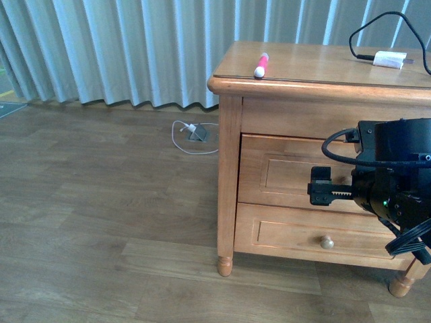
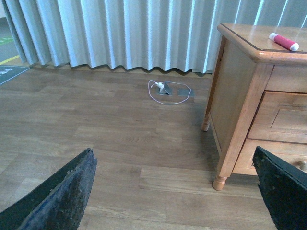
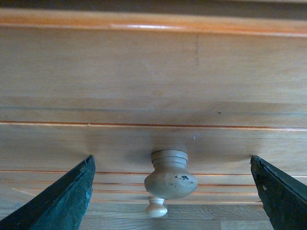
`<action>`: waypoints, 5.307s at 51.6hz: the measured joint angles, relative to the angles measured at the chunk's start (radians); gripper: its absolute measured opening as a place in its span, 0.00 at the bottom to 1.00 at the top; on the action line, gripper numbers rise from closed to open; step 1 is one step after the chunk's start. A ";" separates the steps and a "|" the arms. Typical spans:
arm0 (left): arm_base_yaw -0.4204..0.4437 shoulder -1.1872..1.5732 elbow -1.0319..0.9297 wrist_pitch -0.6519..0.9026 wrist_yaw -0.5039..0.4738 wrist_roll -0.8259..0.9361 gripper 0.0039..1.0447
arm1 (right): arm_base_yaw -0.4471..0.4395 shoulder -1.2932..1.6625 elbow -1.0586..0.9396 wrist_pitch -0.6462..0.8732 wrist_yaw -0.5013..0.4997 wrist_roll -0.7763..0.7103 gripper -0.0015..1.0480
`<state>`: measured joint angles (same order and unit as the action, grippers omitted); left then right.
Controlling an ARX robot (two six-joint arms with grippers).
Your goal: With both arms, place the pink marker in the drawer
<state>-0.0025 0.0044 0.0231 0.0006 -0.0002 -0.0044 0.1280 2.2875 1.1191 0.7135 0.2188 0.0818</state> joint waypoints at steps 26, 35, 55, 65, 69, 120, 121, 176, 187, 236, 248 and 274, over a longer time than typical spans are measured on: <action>0.000 0.000 0.000 0.000 0.000 0.000 0.95 | -0.002 0.000 0.000 0.000 -0.004 -0.006 0.32; 0.000 0.000 0.000 0.000 0.000 0.000 0.95 | 0.000 -0.002 0.000 -0.018 -0.010 -0.005 0.22; 0.000 0.000 0.000 0.000 0.000 0.000 0.95 | 0.001 -0.104 -0.134 -0.046 -0.072 0.041 0.21; 0.000 0.000 0.000 0.000 0.000 0.000 0.95 | 0.005 -0.253 -0.353 -0.027 -0.137 0.073 0.21; 0.000 0.000 0.000 0.000 0.000 0.000 0.95 | 0.010 -0.326 -0.457 -0.019 -0.154 0.081 0.20; 0.000 0.000 0.000 0.000 0.000 0.000 0.95 | -0.090 -1.597 -0.802 -0.705 -0.388 0.186 0.92; 0.000 0.000 0.000 0.000 0.000 0.000 0.95 | -0.095 -1.624 -0.800 -0.726 -0.396 0.184 0.92; -0.209 0.472 0.214 0.122 -0.323 -0.192 0.95 | -0.129 -1.814 -0.784 -0.842 -0.422 0.132 0.92; -0.264 0.932 0.573 0.260 -0.241 -0.101 0.95 | -0.129 -1.814 -0.784 -0.842 -0.422 0.132 0.92; -0.500 2.237 1.919 -0.072 -0.231 0.029 0.95 | -0.129 -1.814 -0.784 -0.842 -0.423 0.132 0.92; -0.494 2.305 2.035 -0.168 -0.214 0.034 0.95 | -0.129 -1.814 -0.784 -0.842 -0.423 0.132 0.92; -0.473 2.322 2.068 -0.200 -0.204 0.070 0.27 | -0.129 -1.814 -0.784 -0.842 -0.423 0.132 0.92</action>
<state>-0.4759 2.3268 2.0911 -0.1997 -0.2043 0.0654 -0.0006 0.4736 0.3355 -0.1284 -0.2039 0.2134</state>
